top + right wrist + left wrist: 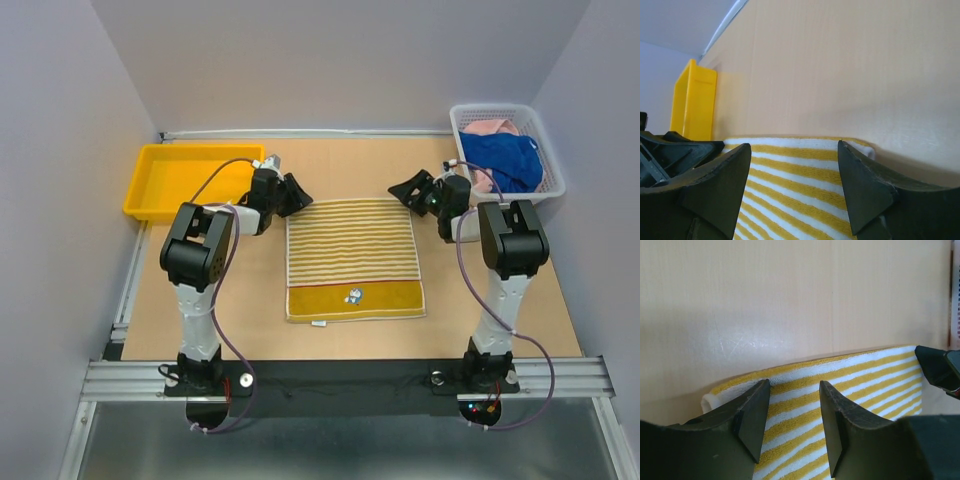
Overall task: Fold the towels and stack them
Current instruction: Fold the towel
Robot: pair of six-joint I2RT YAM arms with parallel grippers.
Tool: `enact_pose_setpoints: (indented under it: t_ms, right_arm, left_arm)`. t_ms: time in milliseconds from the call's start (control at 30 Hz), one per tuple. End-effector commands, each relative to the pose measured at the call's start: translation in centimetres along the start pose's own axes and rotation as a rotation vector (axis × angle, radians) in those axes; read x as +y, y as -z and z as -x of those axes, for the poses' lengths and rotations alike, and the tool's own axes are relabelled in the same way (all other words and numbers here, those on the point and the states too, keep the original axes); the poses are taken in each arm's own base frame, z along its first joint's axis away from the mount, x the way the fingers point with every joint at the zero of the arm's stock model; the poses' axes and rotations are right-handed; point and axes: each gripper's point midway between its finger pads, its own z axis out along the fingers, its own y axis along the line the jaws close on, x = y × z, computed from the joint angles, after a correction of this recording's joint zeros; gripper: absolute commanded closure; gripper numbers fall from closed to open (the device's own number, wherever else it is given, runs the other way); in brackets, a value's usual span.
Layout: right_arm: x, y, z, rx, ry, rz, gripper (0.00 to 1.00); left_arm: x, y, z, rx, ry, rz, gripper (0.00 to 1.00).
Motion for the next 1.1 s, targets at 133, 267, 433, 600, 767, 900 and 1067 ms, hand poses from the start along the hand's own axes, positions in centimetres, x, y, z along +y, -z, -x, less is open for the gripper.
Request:
enact_pose_setpoints:
  t_ms: [133,267,433,600,767,900,1067]
  right_arm:
    - [2.2,1.4,6.0,-0.053,0.246,-0.061,0.24]
    - [1.2,1.9,6.2,0.069,0.409,-0.160,0.25]
    - [-0.1,2.7,6.0,0.239,0.587,-0.216,0.30]
    - [0.0,2.3,4.9,0.389,0.695,-0.129,0.40]
    - [-0.7,1.8,3.5,0.510,0.750,-0.061,0.42]
    - [-1.7,1.3,2.8,0.581,0.781,-0.031,0.41]
    - [-2.9,0.8,1.9,0.649,0.791,-0.013,0.41]
  left_arm:
    - [-3.9,4.3,7.1,-0.156,-0.198,0.026,0.41]
    - [-4.6,6.2,9.5,-0.178,-0.355,0.088,0.32]
    - [-4.8,9.2,11.8,-0.199,-0.538,0.168,0.13]
    - [-4.1,11.4,11.4,-0.163,-0.727,0.195,0.03]
    - [-4.9,12.4,10.3,-0.148,-0.826,0.118,0.03]
    - [-5.4,12.1,9.4,-0.125,-0.842,0.058,0.03]
    - [-4.9,11.6,9.1,-0.110,-0.845,0.063,0.03]
